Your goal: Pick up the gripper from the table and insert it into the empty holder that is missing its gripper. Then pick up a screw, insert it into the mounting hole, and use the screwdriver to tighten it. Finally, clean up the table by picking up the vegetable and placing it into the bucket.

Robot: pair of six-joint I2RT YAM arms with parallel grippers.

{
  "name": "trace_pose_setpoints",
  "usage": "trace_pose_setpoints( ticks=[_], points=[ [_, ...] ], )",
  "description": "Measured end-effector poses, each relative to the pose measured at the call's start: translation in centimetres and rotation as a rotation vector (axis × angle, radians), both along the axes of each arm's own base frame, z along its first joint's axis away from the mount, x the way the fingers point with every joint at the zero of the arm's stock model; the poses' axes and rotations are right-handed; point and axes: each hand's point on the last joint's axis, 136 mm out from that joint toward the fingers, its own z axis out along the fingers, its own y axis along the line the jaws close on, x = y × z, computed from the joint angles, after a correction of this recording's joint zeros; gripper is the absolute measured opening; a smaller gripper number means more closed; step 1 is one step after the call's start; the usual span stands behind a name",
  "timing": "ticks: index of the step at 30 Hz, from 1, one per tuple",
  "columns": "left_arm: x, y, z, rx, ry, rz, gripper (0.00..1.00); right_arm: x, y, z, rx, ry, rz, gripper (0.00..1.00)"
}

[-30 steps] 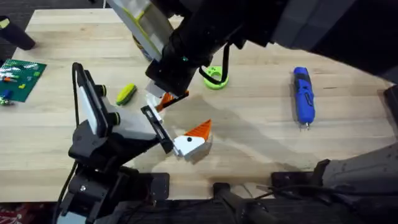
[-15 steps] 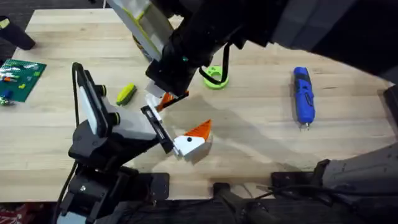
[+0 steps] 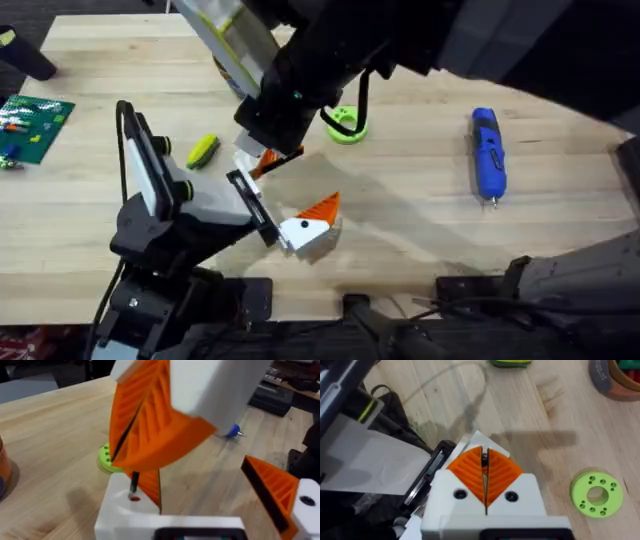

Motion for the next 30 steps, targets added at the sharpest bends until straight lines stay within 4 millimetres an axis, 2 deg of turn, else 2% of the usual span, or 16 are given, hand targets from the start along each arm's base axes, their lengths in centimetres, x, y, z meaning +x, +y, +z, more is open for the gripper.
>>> trace_pose_setpoints(
  ticks=[30],
  points=[
    [0.00, 0.00, 0.00, 0.000, 0.000, 0.000, 0.986, -0.51, -0.15, -0.25, -0.014, 0.019, -0.004, 0.011]
  ],
)
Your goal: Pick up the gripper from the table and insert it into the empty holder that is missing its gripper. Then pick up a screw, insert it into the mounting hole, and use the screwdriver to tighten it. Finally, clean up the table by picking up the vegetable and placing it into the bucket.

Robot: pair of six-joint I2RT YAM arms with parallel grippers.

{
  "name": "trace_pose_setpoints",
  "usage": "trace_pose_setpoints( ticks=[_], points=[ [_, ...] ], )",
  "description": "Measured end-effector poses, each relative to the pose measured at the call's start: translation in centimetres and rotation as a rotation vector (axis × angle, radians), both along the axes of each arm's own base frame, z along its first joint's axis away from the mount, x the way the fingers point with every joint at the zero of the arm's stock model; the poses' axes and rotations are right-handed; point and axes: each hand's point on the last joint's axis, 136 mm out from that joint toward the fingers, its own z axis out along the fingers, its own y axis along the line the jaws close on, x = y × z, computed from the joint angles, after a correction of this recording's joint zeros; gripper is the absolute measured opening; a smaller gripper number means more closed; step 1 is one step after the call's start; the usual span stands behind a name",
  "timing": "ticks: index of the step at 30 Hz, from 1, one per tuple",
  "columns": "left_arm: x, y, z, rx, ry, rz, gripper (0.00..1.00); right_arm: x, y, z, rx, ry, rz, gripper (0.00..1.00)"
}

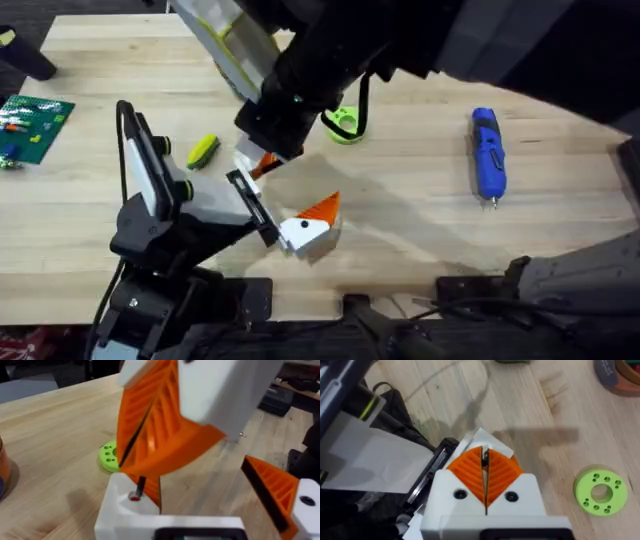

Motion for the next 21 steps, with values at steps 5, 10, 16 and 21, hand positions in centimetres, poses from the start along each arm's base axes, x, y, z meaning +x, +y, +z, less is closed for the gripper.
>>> trace_pose_setpoints(
  ticks=[5, 10, 16, 21],
  points=[
    [0.00, 0.00, 0.00, 0.000, 0.000, 0.000, 0.986, 0.23, 0.34, 0.24, 0.016, -0.011, 0.000, 0.011],
    [0.00, 0.00, 0.00, 0.000, 0.000, 0.000, 0.986, 0.24, 0.33, 0.23, 0.016, -0.011, 0.000, 0.011],
    [0.00, 0.00, 0.00, 0.000, 0.000, 0.000, 0.985, 0.12, 0.16, 0.11, 0.007, -0.006, 0.000, 0.011],
    [0.00, 0.00, 0.00, 0.000, 0.000, 0.000, 0.986, 0.10, 0.13, -0.04, 0.003, -0.002, 0.000, 0.011]
  ],
)
